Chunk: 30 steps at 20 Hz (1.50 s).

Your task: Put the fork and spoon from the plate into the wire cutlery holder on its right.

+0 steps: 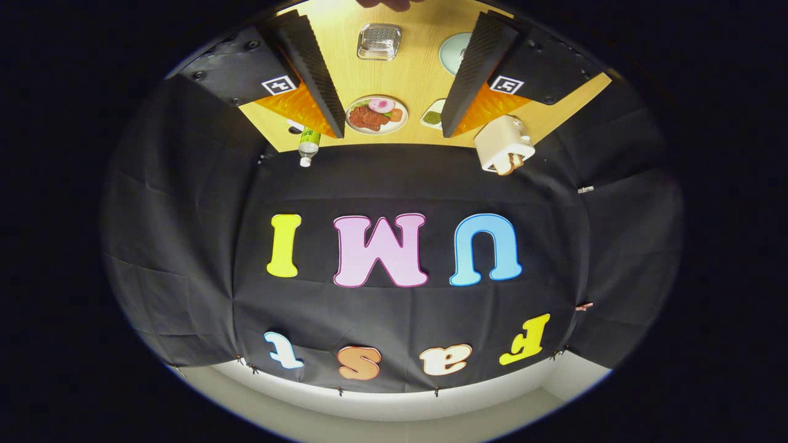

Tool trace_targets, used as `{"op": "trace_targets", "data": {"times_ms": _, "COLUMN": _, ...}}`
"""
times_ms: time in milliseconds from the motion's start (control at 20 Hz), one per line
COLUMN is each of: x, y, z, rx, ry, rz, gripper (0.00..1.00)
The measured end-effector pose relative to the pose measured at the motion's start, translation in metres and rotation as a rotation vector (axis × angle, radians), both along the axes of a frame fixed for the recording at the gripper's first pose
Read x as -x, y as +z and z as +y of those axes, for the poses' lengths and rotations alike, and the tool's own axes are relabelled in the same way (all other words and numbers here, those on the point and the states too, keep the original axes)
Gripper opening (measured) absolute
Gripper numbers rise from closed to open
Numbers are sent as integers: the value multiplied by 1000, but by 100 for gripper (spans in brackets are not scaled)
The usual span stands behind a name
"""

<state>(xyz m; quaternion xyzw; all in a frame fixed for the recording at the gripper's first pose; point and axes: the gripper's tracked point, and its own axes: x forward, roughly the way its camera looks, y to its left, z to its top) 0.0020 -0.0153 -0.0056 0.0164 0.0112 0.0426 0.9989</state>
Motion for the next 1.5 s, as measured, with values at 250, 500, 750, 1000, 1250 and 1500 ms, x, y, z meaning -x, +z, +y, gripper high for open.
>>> {"op": "trace_targets", "data": {"times_ms": 250, "x": -2, "y": -5, "z": 17, "rx": -2, "ry": 12, "rz": 14, "gripper": 97}}
{"op": "trace_targets", "data": {"times_ms": 500, "x": -6, "y": -19, "z": 38, "rx": 7, "ry": 45, "rz": 46, "gripper": 97}}
{"op": "trace_targets", "data": {"times_ms": 750, "x": -15, "y": -49, "z": 73, "rx": 48, "ry": 105, "rz": 118, "gripper": 97}}
{"op": "trace_targets", "data": {"times_ms": 1000, "x": -19, "y": -86, "z": 111, "rx": 87, "ry": 176, "rz": 196, "gripper": 98}}
{"op": "trace_targets", "data": {"times_ms": 1250, "x": -10, "y": -170, "z": 159, "rx": 146, "ry": 283, "rz": 450, "gripper": 98}}
{"op": "trace_targets", "data": {"times_ms": 1500, "x": 0, "y": -263, "z": 182, "rx": 269, "ry": 366, "rz": 706, "gripper": 98}}
